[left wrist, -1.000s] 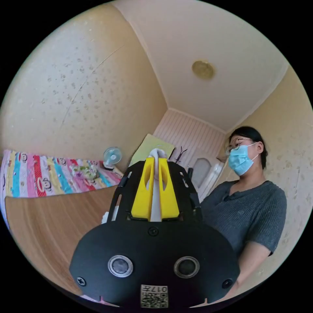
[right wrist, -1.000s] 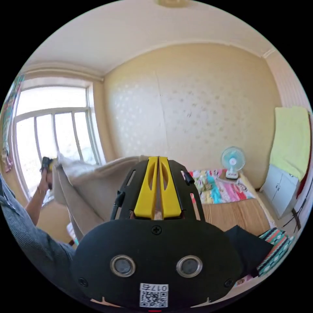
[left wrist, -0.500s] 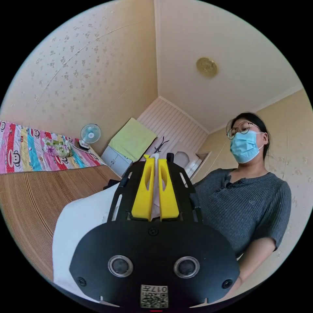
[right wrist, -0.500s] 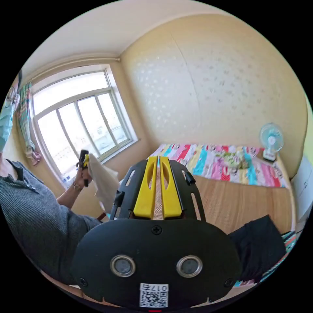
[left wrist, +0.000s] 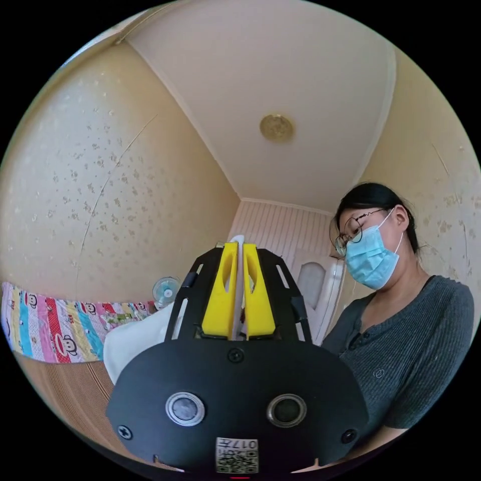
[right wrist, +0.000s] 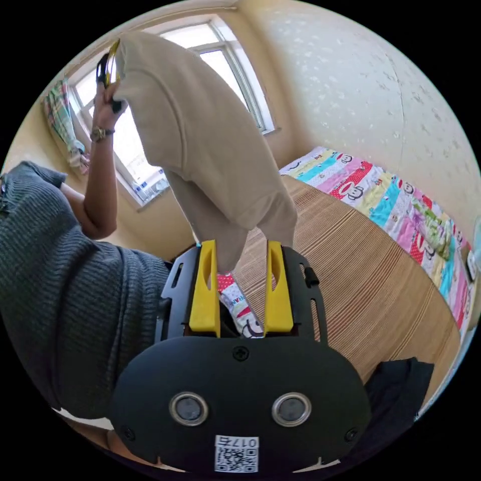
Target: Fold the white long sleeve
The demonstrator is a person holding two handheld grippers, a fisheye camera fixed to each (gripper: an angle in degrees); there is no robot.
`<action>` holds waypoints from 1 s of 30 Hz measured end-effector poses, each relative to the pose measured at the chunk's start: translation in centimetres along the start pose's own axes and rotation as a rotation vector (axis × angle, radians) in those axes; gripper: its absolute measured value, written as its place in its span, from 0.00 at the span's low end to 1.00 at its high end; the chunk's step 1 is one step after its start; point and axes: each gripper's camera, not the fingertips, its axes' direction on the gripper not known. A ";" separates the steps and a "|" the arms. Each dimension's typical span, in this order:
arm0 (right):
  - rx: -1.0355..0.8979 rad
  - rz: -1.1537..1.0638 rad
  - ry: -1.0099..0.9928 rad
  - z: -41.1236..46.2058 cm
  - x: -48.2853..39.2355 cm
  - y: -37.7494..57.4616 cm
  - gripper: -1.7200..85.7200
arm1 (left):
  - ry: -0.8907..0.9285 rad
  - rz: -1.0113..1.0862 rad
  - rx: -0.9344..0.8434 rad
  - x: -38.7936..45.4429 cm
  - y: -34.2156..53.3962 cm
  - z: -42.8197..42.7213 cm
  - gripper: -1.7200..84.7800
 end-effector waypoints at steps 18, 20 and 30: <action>0.725 0.348 0.614 -25.5 0.1 6.4 0.06 | -0.202 -0.153 -0.127 0.0 -5.7 -4.8 0.01; 0.848 0.300 0.608 -29.4 -2.8 8.3 0.06 | -0.350 -0.184 -0.232 0.1 -5.2 -5.8 0.01; 1.281 -0.161 1.164 -37.4 -17.6 14.4 0.05 | -0.060 -0.005 0.058 5.3 -12.7 -9.8 0.01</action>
